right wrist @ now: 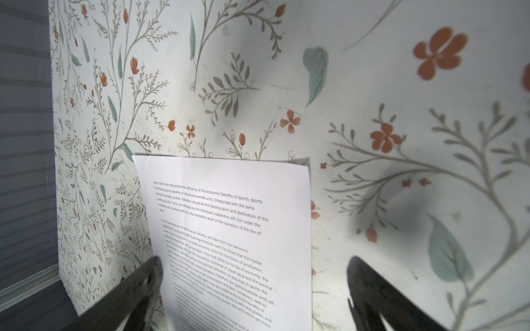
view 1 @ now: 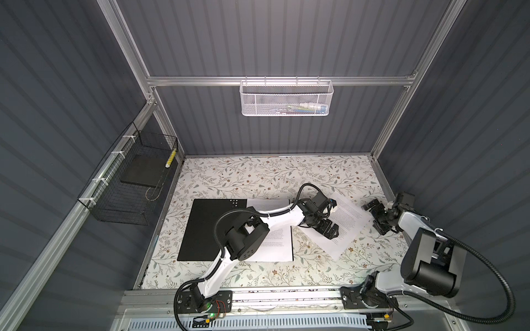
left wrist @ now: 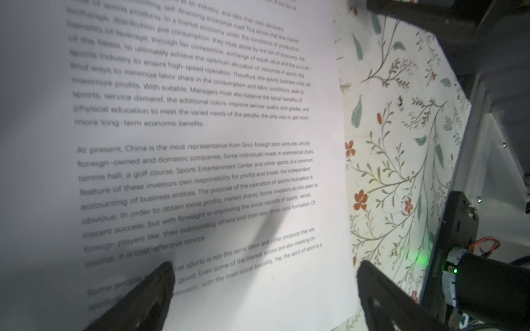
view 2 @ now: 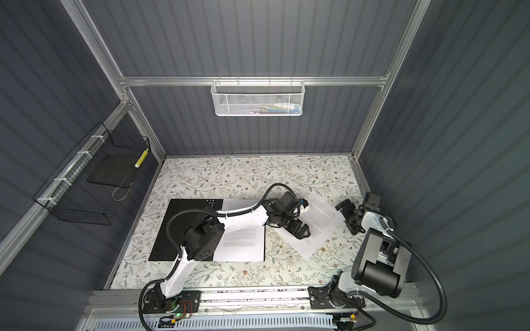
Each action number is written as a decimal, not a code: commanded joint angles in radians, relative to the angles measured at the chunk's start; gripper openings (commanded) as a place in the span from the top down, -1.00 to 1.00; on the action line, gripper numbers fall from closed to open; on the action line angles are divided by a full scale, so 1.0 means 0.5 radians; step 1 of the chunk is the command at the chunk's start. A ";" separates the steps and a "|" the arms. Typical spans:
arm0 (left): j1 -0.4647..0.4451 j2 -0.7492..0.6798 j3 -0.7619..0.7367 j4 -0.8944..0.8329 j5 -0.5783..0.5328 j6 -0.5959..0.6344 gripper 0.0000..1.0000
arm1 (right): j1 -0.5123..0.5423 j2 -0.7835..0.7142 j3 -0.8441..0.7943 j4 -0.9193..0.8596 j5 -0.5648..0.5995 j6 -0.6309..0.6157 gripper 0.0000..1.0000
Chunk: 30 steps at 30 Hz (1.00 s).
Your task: Put the files into the folder
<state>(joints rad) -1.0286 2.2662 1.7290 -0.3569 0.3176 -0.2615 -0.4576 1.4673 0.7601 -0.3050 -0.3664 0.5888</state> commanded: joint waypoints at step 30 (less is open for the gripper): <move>0.026 -0.053 -0.299 0.072 0.075 0.061 -0.99 | 0.061 0.554 0.413 -0.153 -0.167 -0.141 -0.98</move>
<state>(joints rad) -1.0256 2.2013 1.5848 -0.2306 0.3206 -0.2287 -0.4397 1.7180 0.9607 -0.3138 -0.4351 0.5365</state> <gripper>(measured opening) 0.997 0.989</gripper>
